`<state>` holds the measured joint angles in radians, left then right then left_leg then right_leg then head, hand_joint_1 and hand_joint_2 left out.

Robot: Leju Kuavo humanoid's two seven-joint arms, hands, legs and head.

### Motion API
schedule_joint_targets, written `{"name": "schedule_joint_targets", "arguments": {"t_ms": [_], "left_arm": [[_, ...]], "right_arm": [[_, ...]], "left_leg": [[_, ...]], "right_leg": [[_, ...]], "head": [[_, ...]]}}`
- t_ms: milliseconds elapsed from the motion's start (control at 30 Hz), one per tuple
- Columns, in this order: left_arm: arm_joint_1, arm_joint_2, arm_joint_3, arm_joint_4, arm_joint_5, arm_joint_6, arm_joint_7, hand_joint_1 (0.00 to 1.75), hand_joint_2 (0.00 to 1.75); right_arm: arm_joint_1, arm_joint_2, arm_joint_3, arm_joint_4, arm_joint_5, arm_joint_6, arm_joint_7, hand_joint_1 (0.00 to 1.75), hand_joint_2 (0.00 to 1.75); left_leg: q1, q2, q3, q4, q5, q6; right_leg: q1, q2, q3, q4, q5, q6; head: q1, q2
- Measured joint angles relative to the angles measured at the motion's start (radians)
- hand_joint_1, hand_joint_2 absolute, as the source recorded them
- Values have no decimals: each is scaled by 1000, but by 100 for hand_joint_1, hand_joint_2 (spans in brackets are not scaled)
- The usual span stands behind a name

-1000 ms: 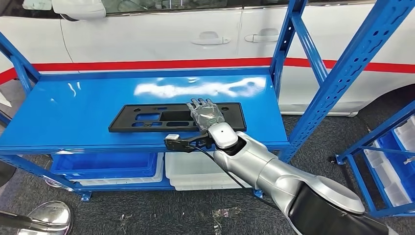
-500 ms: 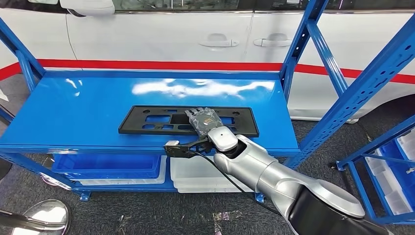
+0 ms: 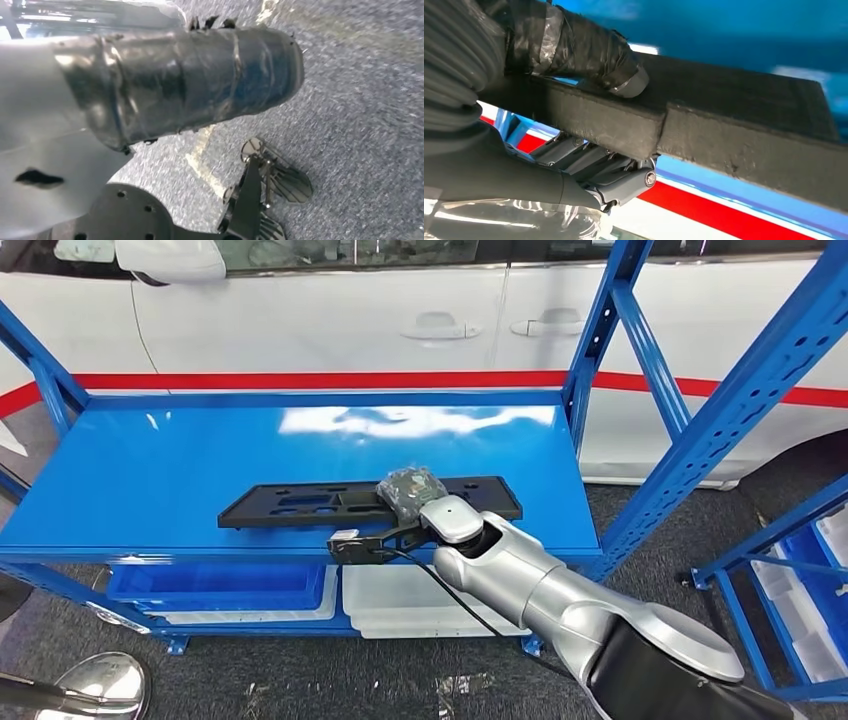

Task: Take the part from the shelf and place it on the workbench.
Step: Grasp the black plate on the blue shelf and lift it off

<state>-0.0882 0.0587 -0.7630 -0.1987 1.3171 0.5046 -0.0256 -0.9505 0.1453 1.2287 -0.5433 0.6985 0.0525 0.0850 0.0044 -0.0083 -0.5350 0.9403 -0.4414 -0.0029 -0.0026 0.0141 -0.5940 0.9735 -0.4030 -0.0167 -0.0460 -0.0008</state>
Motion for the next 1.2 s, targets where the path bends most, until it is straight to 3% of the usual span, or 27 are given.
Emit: {"name": "schedule_joint_targets", "arguments": {"t_ms": [700, 833, 1000, 1200], "left_arm": [[1, 0, 0, 0, 1, -7, -9, 0, 0], [1, 0, 0, 0, 0, -18, -18, 0, 175], [1, 1, 0, 0, -4, -34, -32, 0, 175], [2, 3, 0, 0, 2, -43, -45, 0, 175]], "right_arm": [[0, 2, 0, -6, -2, -16, -4, 175, 175], [0, 0, 0, -22, 21, -108, 5, 175, 175], [-35, -23, 0, -128, 106, -222, 48, 175, 175], [-142, -73, -9, -352, 132, -139, 111, 175, 175]], "left_leg": [[1, 0, 0, 2, 0, -1], [1, 0, -1, 2, 0, -1], [1, 0, -2, 3, 0, -1], [1, 0, -2, 3, -1, -1]], "right_leg": [[1, -1, 1, 0, 0, 0], [1, -1, 1, 0, 0, 0], [1, 0, -1, 0, 0, 0], [1, 0, -1, 0, 0, 0]], "head": [[0, 0], [0, 0], [0, 0], [0, 0]]}}
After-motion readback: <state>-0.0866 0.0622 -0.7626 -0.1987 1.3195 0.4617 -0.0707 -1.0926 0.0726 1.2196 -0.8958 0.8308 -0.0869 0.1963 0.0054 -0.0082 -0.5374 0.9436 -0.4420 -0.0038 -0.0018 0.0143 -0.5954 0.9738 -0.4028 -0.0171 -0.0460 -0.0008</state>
